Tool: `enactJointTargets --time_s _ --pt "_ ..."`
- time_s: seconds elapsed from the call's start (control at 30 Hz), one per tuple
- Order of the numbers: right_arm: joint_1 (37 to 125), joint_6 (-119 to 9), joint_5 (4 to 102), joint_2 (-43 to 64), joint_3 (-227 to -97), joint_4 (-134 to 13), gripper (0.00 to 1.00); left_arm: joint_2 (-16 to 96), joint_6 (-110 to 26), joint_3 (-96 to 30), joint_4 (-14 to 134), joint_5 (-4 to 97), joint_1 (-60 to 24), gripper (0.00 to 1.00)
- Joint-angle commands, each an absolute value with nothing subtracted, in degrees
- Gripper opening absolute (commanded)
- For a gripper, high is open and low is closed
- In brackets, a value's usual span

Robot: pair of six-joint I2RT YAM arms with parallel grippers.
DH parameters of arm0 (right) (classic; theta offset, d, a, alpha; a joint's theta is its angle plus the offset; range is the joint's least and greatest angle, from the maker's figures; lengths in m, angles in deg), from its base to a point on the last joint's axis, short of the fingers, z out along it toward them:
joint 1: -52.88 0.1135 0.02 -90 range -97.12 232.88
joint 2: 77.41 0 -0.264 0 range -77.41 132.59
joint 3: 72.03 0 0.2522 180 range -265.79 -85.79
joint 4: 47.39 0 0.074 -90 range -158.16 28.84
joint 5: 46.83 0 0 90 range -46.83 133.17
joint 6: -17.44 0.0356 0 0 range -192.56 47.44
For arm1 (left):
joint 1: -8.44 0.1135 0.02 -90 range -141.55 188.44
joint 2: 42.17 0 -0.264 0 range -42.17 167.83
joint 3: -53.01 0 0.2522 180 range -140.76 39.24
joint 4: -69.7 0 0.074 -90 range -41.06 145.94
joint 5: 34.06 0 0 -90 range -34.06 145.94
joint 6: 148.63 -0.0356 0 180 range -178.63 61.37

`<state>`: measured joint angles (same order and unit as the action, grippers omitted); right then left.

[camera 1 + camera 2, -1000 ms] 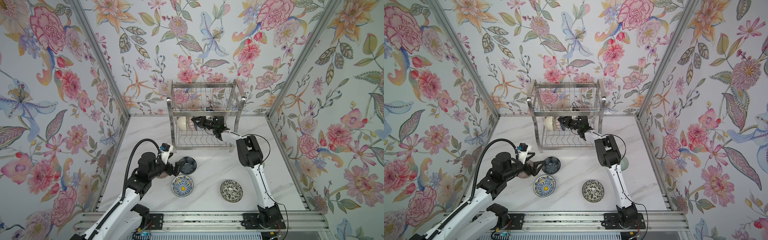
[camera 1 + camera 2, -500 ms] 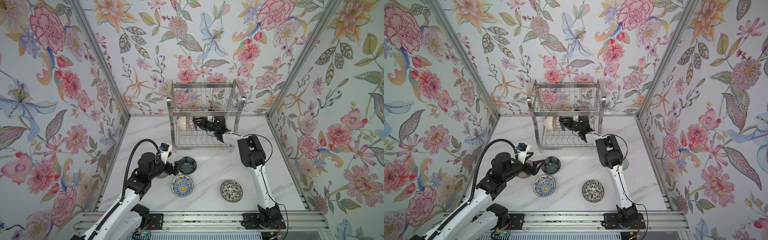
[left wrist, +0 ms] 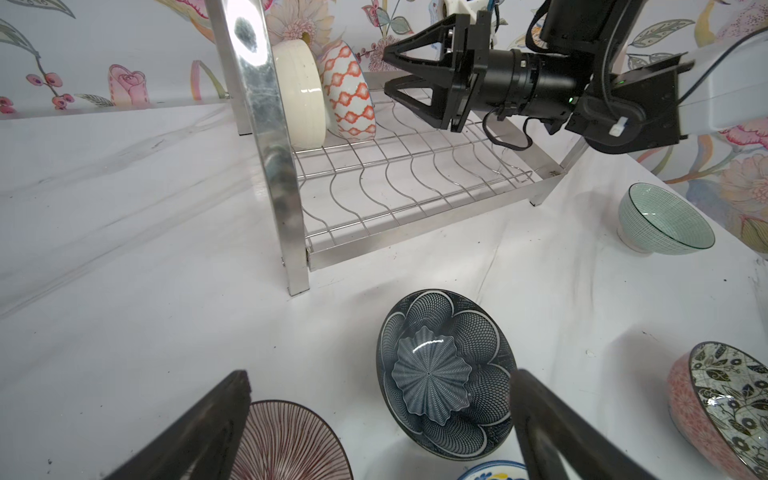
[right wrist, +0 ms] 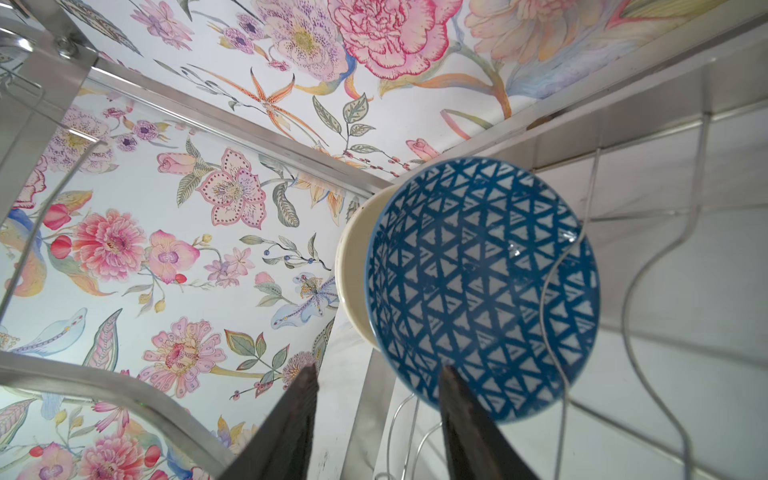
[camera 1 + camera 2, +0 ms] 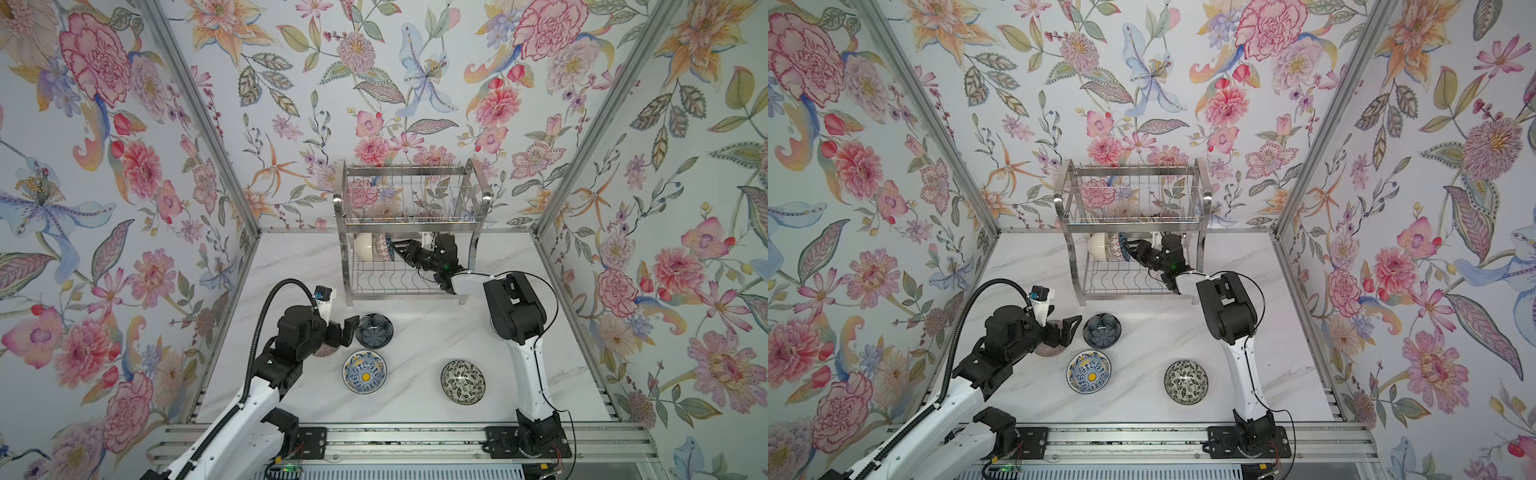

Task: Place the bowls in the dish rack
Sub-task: 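Open the right gripper and draw it back from the rack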

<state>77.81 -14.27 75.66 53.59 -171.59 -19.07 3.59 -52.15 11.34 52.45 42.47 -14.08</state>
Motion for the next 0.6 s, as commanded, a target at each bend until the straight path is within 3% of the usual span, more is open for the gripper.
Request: enactJointTargets --time_s 0.0,0.57 --pt "78.94 -15.24 74.03 49.56 -168.63 -16.62 0.49 4.01 -50.6 9.6 51.22 45.33 -14.54 0.99" --pt "83.85 -19.51 70.26 37.13 -154.22 -18.61 0.5 4.39 -48.66 8.68 49.26 47.42 -14.58 0.99"
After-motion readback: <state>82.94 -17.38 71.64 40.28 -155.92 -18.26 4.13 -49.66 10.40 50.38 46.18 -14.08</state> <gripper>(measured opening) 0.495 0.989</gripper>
